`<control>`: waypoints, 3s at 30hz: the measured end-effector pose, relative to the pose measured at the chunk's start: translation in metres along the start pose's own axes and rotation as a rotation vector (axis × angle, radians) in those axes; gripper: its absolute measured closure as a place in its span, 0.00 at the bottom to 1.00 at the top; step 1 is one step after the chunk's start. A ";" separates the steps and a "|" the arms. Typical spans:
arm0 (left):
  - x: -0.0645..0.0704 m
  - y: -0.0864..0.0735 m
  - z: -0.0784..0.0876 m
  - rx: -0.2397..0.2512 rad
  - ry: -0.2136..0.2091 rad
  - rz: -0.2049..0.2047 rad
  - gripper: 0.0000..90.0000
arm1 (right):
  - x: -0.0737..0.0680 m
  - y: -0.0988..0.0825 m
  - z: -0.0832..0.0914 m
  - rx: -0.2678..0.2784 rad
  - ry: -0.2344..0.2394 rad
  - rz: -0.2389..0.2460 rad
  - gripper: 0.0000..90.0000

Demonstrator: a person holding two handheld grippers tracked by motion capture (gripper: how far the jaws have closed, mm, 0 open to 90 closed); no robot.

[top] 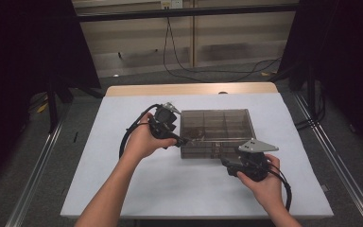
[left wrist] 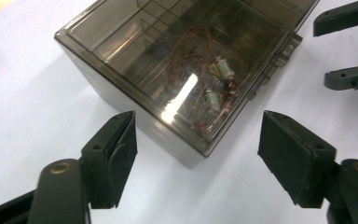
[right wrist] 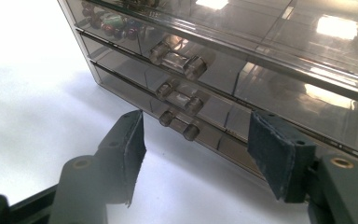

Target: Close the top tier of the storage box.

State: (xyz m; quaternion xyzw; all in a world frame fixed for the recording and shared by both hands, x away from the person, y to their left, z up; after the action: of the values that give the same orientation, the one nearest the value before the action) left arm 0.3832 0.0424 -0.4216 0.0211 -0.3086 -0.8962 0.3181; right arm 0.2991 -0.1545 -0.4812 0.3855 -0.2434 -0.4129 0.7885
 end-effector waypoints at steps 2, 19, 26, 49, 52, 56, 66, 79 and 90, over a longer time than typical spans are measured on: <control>0.000 -0.001 0.001 0.015 0.003 0.014 0.28 | 0.000 0.000 0.001 0.000 0.000 -0.002 0.39; -0.008 -0.018 0.006 0.039 0.021 0.029 0.19 | 0.005 -0.009 0.005 -0.005 0.008 -0.013 0.25; -0.011 -0.026 0.004 0.036 0.015 0.033 0.16 | 0.009 -0.014 0.008 -0.008 0.007 -0.018 0.23; -0.019 -0.048 0.002 0.063 0.021 0.049 0.11 | 0.017 -0.027 0.015 -0.013 0.009 -0.006 0.19; -0.021 -0.051 0.002 0.062 0.033 0.045 0.11 | 0.019 -0.030 0.016 -0.019 0.004 -0.010 0.18; -0.022 -0.055 0.001 0.052 0.032 0.039 0.11 | 0.021 -0.033 0.017 -0.024 0.001 -0.007 0.18; -0.023 -0.063 -0.003 0.060 0.027 0.049 0.11 | 0.027 -0.040 0.020 -0.034 -0.009 -0.003 0.17; -0.032 -0.074 0.000 0.077 0.037 0.069 0.11 | 0.032 -0.047 0.023 -0.041 -0.013 -0.010 0.16; -0.041 -0.087 0.001 0.082 0.043 0.095 0.11 | 0.038 -0.052 0.026 -0.042 -0.018 -0.011 0.16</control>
State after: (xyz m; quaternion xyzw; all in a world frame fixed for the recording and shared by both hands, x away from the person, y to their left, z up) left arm 0.3671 0.1198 -0.4763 0.0388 -0.3388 -0.8661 0.3655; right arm 0.2773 -0.2158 -0.5059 0.3666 -0.2396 -0.4259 0.7917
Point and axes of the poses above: each handheld gripper's, and its own axes: z roughly backward along the jaws, y roughly out of its top, x roughly to its right, the point moved 8 cm from there along -z, roughly forward along the jaws, and after that the axes turned 8 degrees about z, right-handed, at the moved point
